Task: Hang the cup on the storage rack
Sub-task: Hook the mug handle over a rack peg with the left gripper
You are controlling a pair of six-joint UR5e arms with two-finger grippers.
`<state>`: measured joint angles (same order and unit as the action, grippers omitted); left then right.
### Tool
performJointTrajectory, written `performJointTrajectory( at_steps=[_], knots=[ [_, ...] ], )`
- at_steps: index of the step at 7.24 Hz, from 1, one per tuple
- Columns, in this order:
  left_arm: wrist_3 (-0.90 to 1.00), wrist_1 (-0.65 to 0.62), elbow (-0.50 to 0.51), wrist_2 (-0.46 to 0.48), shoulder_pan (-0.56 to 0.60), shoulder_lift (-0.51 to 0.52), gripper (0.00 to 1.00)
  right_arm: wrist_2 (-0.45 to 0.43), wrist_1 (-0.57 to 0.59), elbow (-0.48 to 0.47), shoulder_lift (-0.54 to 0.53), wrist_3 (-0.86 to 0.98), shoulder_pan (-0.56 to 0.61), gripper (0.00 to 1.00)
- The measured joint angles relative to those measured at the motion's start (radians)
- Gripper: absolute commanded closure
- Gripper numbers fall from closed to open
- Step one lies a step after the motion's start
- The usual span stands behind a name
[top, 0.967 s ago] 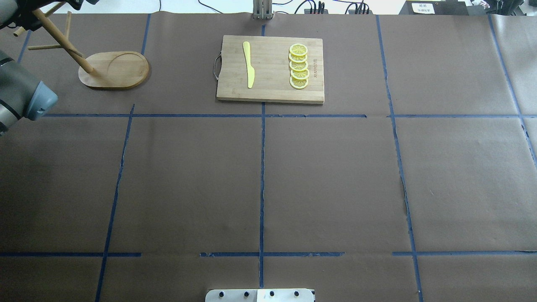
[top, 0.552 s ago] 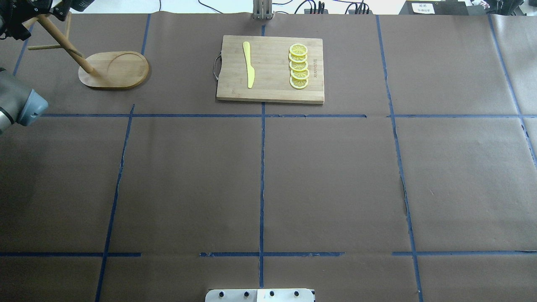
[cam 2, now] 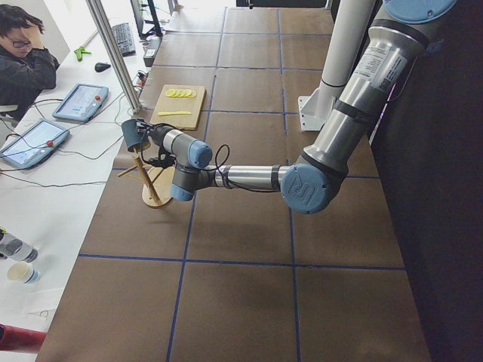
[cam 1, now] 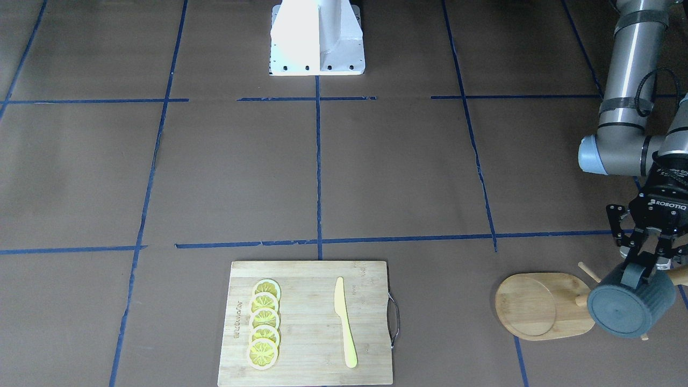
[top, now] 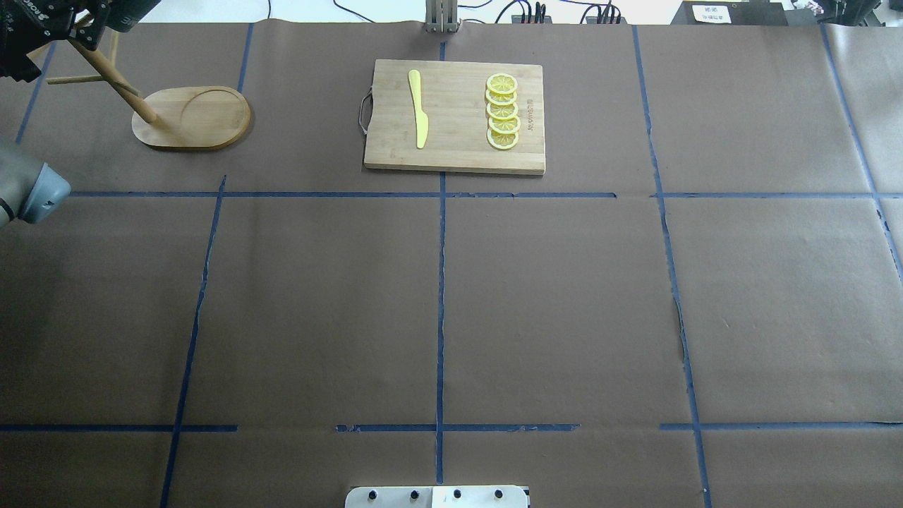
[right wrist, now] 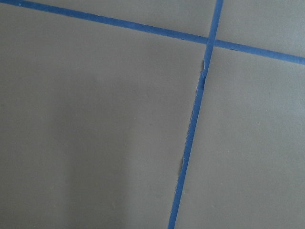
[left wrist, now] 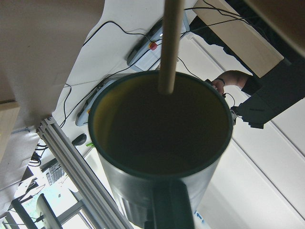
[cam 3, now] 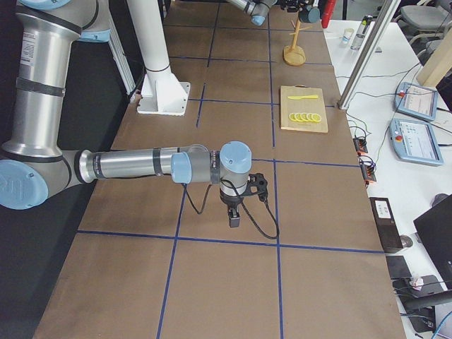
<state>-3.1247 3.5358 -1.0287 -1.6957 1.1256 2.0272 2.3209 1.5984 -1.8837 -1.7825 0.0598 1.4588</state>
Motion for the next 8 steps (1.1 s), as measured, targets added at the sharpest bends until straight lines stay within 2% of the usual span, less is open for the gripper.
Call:
performJointTrajectory(
  at_steps=[2,4,6,7,8],
  knots=[
    [0.000,0.077,0.060,0.001,-0.002,-0.001,1.00,-0.001,0.000,0.000,0.000,0.000,0.000,0.00],
    [0.000,0.098,0.080,0.001,-0.005,-0.004,1.00,-0.001,0.000,0.001,0.000,0.000,0.000,0.00],
    [0.000,0.106,0.092,0.002,-0.008,-0.005,0.92,-0.001,0.000,0.001,0.000,0.000,0.000,0.00],
    [0.000,0.121,0.108,0.002,-0.009,-0.005,0.74,-0.001,0.000,0.001,0.000,0.000,0.000,0.00],
    [0.000,0.136,0.123,0.002,-0.010,-0.005,0.01,-0.001,0.000,0.001,0.000,0.000,0.000,0.00]
  ],
)
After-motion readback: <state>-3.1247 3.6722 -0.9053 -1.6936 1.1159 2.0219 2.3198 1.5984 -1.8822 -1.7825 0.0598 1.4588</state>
